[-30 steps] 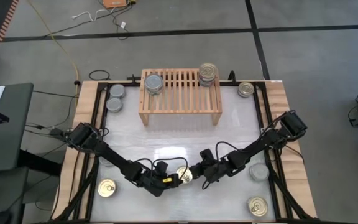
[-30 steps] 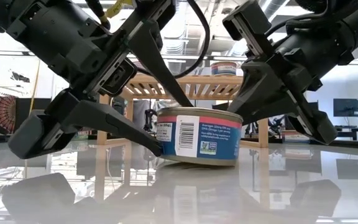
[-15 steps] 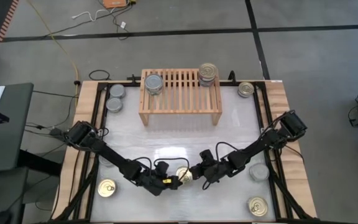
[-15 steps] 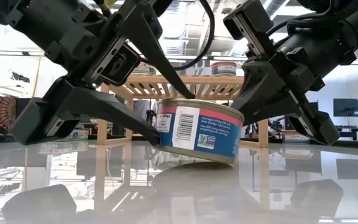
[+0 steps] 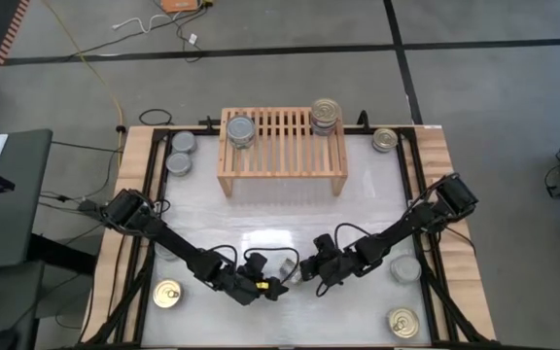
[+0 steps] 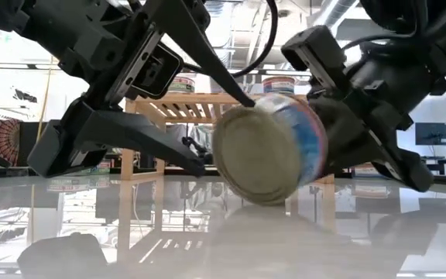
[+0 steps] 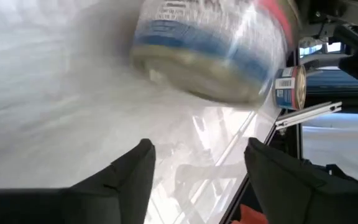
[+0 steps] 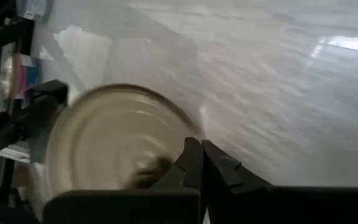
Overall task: Stack canned seafood by type on shelf
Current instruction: Put the blue-pink tuna can on the shelf
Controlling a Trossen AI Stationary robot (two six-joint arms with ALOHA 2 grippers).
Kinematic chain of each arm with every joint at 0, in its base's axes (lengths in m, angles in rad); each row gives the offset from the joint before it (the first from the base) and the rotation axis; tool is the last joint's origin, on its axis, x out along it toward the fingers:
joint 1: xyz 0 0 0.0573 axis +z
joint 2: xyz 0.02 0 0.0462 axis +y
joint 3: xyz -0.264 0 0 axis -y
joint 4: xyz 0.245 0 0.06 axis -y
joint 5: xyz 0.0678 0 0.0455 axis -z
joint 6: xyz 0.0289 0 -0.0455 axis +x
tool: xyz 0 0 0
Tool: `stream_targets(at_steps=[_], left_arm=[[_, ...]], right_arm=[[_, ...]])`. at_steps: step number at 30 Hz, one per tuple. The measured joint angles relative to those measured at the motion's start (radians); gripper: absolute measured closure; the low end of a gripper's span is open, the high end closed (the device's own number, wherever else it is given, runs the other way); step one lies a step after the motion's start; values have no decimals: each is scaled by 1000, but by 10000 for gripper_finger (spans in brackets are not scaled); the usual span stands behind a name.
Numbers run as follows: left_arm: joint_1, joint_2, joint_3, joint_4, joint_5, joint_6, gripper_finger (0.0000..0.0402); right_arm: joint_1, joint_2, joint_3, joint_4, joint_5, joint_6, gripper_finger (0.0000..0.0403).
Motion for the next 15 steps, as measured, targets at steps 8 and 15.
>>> stream_targets(at_steps=[8, 15], left_arm=[[3, 0, 0, 4, -29, -6, 93], [3, 0, 11, 12, -48, -34, 87]], right_arm=[[0, -2, 1, 8, 5, 4, 378], [0, -3, 2, 12, 13, 4, 379]])
